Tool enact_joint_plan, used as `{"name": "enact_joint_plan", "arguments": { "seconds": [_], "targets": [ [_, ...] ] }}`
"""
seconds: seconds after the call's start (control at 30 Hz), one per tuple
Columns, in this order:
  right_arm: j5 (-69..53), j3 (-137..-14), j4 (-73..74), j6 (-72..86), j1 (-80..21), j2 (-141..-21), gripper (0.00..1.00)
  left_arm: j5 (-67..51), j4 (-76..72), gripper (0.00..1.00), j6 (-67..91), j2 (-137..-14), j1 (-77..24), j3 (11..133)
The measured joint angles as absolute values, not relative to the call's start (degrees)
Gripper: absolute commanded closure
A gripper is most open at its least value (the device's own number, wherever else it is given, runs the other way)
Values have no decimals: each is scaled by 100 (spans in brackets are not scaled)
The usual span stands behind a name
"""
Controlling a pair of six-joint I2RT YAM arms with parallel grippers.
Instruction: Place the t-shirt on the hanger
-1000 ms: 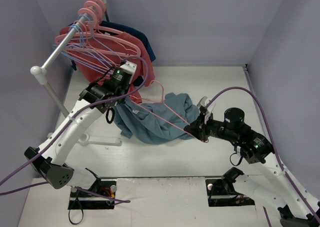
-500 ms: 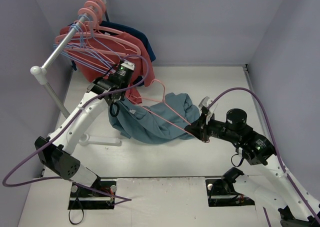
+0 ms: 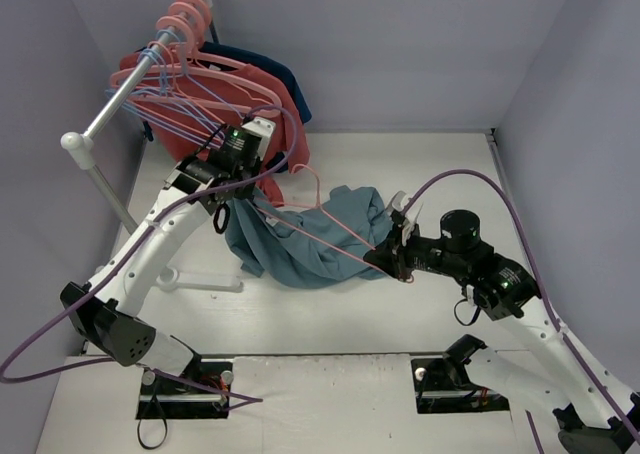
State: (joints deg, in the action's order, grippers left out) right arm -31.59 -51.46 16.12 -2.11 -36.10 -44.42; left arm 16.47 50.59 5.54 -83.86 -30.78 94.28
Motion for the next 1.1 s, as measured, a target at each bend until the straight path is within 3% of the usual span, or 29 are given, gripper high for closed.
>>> {"name": "enact_joint_plan", "arguments": {
  "seconds": [0.47, 0.67, 1.1],
  "targets": [
    [-3323, -6146, 1831, -671, -3609, -4945, 100, 597, 5077, 100, 139, -8327, -3310, 10051],
    [-3457, -6480, 1656, -825, -3605, -5230, 100, 484, 5103, 100, 14, -8244, -3751, 11040],
    [-3569, -6716, 1039, -864, -3440, -5562, 100, 870, 5222, 100, 129, -8020, -4735, 11919]
  ]
}}
